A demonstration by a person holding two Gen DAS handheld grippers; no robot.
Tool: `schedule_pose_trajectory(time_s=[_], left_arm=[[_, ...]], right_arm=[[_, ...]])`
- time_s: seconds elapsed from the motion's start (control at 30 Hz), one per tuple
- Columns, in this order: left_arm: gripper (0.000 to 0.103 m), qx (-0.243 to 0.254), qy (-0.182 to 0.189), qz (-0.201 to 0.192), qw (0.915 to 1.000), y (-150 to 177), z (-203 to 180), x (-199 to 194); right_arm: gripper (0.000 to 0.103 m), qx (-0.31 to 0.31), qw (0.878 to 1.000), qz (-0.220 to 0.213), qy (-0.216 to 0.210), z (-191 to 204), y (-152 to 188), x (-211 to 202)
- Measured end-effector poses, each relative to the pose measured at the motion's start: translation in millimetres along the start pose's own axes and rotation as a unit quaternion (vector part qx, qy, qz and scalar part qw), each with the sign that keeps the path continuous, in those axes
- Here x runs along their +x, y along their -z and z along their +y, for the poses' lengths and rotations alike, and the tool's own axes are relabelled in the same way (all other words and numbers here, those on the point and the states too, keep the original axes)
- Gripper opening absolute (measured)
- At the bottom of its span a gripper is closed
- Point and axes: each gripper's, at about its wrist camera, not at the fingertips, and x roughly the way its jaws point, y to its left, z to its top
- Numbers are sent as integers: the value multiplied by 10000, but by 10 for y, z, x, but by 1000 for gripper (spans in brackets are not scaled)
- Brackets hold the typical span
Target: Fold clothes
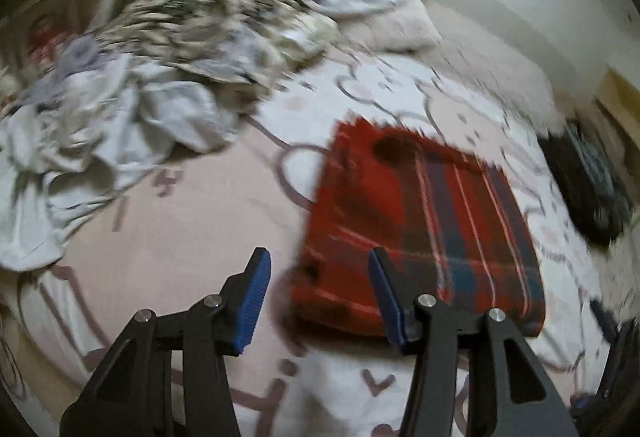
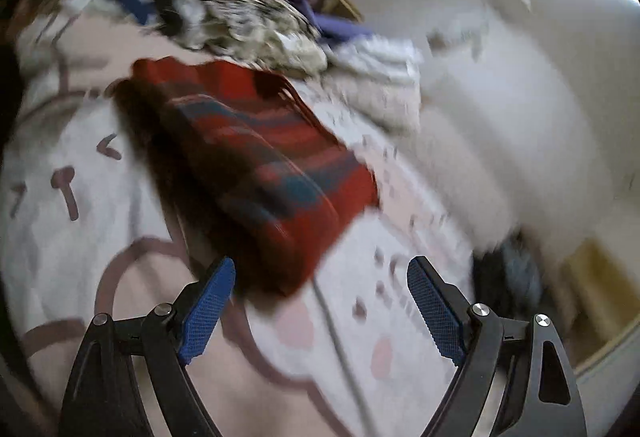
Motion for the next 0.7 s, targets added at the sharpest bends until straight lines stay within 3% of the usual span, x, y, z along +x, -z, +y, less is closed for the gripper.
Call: schedule_pose_trajectory(time_s=[0.1,0.2,0.3,0.37,0.7], left_arm=[[51,321,-209,306,9988,81,-147,265],[51,189,-181,510,9984,133,-96,432],[58,33,-94,588,9982,124,-4,479],[62,-30,-46,634,9980,116,28,506],[63,174,-101,694,9974,97,-1,553]], right_arm=[[88,-601,9972,-249,375,254,-129,111],[89,-927,9924,-307,745,376,-226,277],[90,-1127,9875,-328,1055,417,-277,410],[99,-1272,9830,-378,1269,430,-268,469],[99,-1968,9607,-399,1915,292,74,513]])
